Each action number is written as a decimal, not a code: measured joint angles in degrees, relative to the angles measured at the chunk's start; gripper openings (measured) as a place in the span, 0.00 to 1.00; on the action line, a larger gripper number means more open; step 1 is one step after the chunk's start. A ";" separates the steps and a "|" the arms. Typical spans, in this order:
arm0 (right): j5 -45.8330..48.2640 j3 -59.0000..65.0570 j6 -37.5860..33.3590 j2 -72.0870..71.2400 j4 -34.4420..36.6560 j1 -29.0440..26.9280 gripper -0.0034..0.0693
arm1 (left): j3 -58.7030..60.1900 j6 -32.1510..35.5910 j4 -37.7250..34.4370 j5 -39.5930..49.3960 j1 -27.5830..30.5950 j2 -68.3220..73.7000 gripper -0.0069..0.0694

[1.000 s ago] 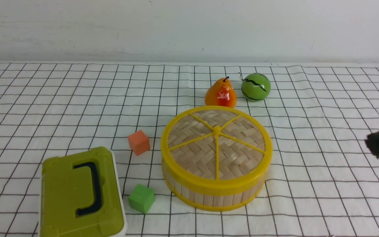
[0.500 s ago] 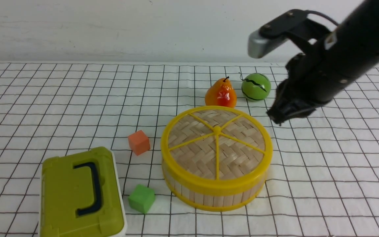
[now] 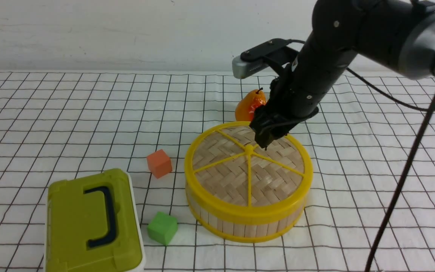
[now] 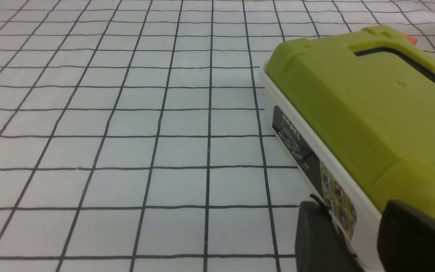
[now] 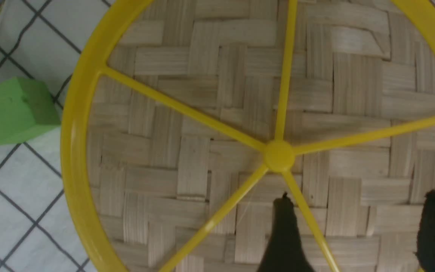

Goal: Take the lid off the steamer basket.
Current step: Use the right arm to lift the lid of the steamer

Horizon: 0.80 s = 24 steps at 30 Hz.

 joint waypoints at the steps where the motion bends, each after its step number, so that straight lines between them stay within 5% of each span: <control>1: -0.62 -0.35 0.20 0.57 0.30 0.00 0.67 | 0.00 0.00 0.00 0.00 0.00 0.00 0.41; 14: -4.07 -1.30 0.58 5.09 3.35 1.16 0.59 | 0.00 0.00 0.00 0.00 0.00 0.00 0.41; 18: -4.15 -1.49 0.60 5.22 2.43 1.87 0.42 | 0.00 0.00 0.00 0.00 0.00 0.00 0.41; 21: -3.58 -1.69 0.65 5.22 2.17 2.28 0.19 | 0.00 0.00 0.00 0.00 0.00 0.00 0.41; 24: -2.94 -2.22 0.78 5.16 1.87 2.28 0.18 | 0.00 0.00 0.00 0.00 0.00 0.00 0.40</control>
